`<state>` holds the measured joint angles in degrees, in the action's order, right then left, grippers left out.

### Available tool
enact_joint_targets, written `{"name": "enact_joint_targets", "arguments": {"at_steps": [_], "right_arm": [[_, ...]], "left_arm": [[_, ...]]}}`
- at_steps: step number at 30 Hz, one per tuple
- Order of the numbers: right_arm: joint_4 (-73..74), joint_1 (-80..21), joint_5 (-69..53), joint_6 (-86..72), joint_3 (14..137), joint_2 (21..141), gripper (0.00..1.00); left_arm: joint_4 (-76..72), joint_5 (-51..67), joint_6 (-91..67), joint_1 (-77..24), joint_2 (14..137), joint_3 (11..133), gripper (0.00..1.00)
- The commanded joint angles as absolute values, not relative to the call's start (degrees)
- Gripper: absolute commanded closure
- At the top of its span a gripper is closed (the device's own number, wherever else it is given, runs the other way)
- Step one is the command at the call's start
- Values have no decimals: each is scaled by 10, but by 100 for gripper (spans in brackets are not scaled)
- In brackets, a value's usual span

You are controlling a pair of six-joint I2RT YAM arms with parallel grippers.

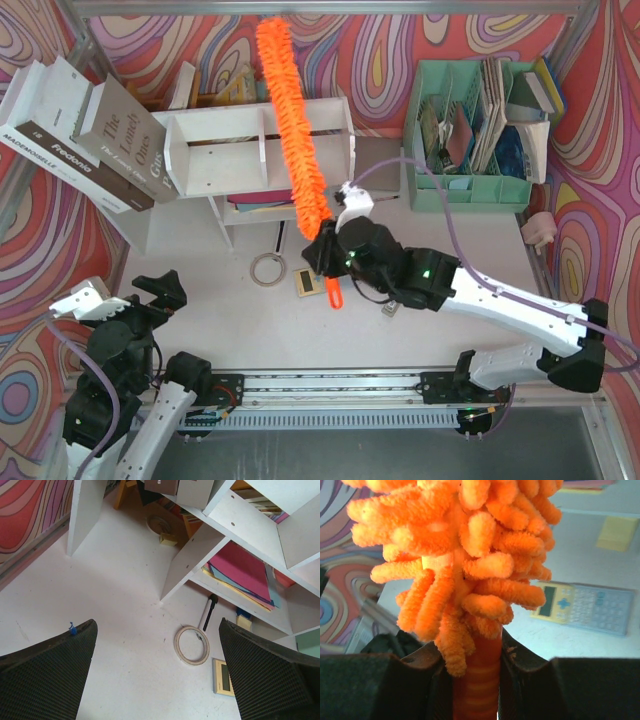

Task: Dust the bookshelf with a duster

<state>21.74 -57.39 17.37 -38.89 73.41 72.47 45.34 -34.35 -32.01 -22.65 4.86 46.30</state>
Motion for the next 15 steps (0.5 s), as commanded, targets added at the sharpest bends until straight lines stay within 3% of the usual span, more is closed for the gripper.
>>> {"name": "enact_joint_targets", "arguments": {"at_steps": [1, 15], "right_arm": [[186, -656, 209, -371, 783, 752, 100], [181, -782, 282, -485, 783, 829, 100]], "left_arm": [[454, -350, -323, -224, 42, 463, 2], [458, -349, -325, -224, 51, 467, 1]]}}
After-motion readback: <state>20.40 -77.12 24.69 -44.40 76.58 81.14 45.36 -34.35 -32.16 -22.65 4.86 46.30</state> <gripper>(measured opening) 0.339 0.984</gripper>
